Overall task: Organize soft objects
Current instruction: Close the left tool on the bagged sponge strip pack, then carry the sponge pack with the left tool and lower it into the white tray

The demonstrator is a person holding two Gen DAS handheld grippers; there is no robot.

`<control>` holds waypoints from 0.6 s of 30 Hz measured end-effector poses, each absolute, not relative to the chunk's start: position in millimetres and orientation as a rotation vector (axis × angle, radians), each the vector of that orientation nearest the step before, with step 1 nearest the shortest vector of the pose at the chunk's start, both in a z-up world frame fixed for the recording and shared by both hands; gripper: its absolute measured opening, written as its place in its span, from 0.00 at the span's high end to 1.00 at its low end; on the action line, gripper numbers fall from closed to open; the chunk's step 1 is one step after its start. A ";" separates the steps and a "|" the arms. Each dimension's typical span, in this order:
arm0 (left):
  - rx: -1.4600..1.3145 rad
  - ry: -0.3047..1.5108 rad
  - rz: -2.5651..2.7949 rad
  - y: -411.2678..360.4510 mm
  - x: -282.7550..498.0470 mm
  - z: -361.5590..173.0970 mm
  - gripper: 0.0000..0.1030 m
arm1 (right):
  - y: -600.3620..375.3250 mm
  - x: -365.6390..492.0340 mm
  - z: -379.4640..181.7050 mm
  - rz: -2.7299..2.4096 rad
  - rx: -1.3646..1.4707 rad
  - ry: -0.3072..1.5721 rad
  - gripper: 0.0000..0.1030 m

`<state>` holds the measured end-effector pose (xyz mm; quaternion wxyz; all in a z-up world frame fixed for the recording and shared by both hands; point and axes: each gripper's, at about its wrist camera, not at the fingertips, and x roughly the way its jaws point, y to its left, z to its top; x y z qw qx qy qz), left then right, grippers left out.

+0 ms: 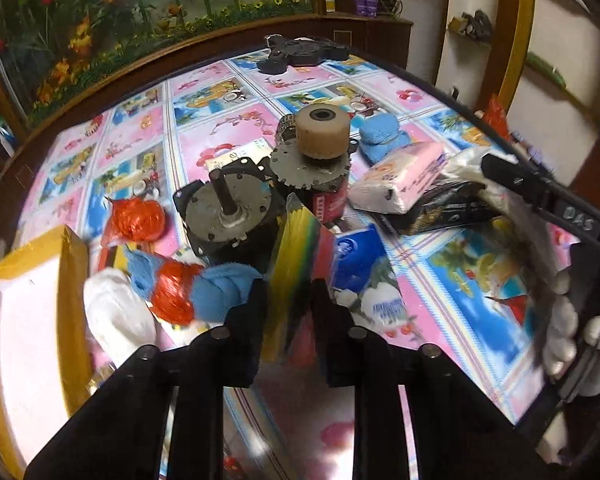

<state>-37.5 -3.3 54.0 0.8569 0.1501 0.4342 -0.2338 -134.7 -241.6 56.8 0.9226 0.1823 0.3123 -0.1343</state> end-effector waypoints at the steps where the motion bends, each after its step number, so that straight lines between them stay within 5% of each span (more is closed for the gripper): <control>1: 0.290 0.914 -0.503 1.0 -41.4 57.0 0.83 | -241.7 -135.1 57.0 -0.278 0.376 0.640 0.05; 10: 0.211 0.932 -0.558 6.5 -58.8 54.8 0.83 | -246.9 -142.9 62.1 -0.199 0.413 0.629 0.05; 14: 0.232 0.942 -0.553 -6.6 -54.3 42.8 0.69 | -262.8 -164.0 72.0 -0.166 0.454 0.633 0.05; 18: 0.244 0.942 -0.543 -12.4 -56.0 35.1 0.69 | -273.3 -176.3 71.4 -0.169 0.400 0.717 0.05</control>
